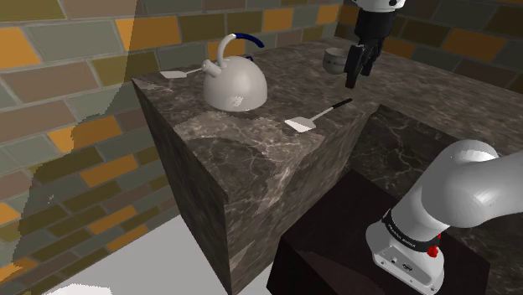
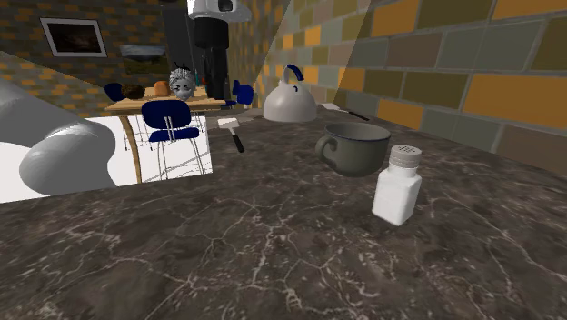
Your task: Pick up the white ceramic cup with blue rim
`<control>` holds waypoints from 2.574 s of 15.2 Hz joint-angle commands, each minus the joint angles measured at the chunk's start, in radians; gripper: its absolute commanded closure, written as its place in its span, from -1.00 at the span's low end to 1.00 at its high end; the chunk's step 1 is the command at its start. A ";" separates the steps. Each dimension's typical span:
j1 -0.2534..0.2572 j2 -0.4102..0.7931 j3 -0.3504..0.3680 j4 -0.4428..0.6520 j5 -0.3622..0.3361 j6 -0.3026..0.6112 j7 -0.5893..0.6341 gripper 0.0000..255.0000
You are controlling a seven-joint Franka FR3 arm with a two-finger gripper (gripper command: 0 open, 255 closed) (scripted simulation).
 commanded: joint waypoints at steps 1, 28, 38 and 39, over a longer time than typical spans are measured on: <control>0.000 0.000 0.000 0.000 0.000 0.000 0.000 -1.00; -0.086 0.740 -0.331 0.573 0.000 0.197 -0.515 -1.00; -0.086 0.738 -0.331 0.523 -0.002 0.244 -0.510 1.00; -0.086 0.738 -0.331 0.523 -0.002 0.244 -0.510 1.00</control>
